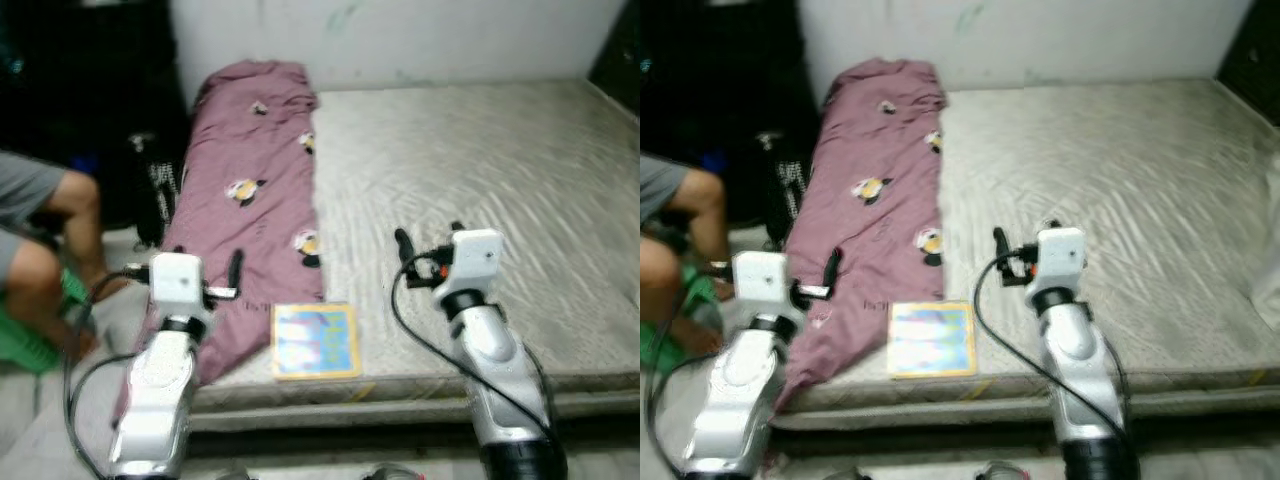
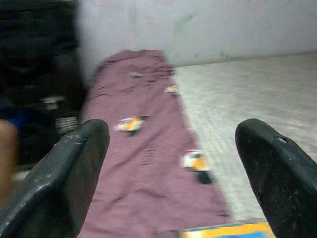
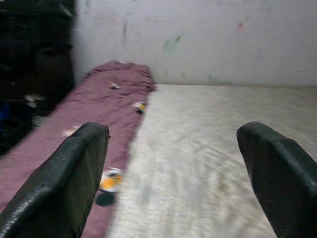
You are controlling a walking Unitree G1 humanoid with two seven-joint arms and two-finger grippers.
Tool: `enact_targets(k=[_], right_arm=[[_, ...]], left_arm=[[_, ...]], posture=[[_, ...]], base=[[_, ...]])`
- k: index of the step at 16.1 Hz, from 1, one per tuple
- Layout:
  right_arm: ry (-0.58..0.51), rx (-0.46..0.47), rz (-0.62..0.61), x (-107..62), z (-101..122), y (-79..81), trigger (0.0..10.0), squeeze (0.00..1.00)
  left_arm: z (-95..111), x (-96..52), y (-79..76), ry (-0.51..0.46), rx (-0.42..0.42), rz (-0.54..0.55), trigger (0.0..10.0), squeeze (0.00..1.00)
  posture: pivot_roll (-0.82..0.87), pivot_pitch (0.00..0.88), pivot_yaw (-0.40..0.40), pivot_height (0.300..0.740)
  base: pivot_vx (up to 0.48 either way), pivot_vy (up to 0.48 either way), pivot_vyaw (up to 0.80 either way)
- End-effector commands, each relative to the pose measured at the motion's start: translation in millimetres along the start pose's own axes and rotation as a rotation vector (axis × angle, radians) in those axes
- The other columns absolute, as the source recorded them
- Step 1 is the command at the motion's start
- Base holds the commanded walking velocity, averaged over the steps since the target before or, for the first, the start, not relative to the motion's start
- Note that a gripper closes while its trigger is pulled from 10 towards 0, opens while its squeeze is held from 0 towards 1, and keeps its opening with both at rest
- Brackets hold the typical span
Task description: Clean up the room
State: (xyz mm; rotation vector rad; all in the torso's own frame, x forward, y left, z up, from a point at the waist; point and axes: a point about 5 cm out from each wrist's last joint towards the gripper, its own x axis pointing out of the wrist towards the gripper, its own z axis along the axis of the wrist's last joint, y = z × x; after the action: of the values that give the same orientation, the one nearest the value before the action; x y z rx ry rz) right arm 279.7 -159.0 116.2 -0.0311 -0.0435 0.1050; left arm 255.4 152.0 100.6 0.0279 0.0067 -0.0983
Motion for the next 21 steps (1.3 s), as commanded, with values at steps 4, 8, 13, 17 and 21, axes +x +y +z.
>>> enact_targets(k=[4, 8, 13, 17, 21], right_arm=[[-0.011, 0.003, 0.015, 1.8, 4.1, 4.1, 10.0, 0.0], [-0.007, -0.004, 0.023, 1.3, 4.0, 4.7, 10.0, 0.0], [-0.002, -0.009, 0.027, -0.1, 4.0, 4.4, 10.0, 0.0], [0.002, -0.01, 0.026, -0.5, 3.3, 3.7, 10.0, 0.0], [0.001, -0.01, 0.026, 0.8, 3.4, 3.4, 10.0, 0.0]], left_arm=[[3.2, -1.5, 5.7, -0.012, 0.007, 0.012, 10.0, 0.0], [2.5, -2.6, 4.0, -0.008, 0.002, 0.011, 10.0, 0.0], [1.8, -3.8, 3.2, -0.003, -0.004, 0.014, 10.0, 0.0], [1.8, -3.9, 2.4, -0.007, -0.031, 0.011, 10.0, 0.0], [6.2, -6.0, 0.1, -0.047, -0.046, -0.046, 10.0, 0.0]], posture=[[-0.07, 0.0, 0.03, 0.74], [-0.07, 0.0, 0.026, 0.74], [-0.07, 0.0, 0.023, 0.74], [-0.07, 0.0, 0.021, 0.74], [-0.07, 0.0, 0.02, 0.74]], base=[[0.0, -0.401, 0.0], [0.0, -0.398, 0.0], [0.0, -0.389, 0.71], [0.0, -0.245, 0.24], [0.0, 0.0, 0.0]])
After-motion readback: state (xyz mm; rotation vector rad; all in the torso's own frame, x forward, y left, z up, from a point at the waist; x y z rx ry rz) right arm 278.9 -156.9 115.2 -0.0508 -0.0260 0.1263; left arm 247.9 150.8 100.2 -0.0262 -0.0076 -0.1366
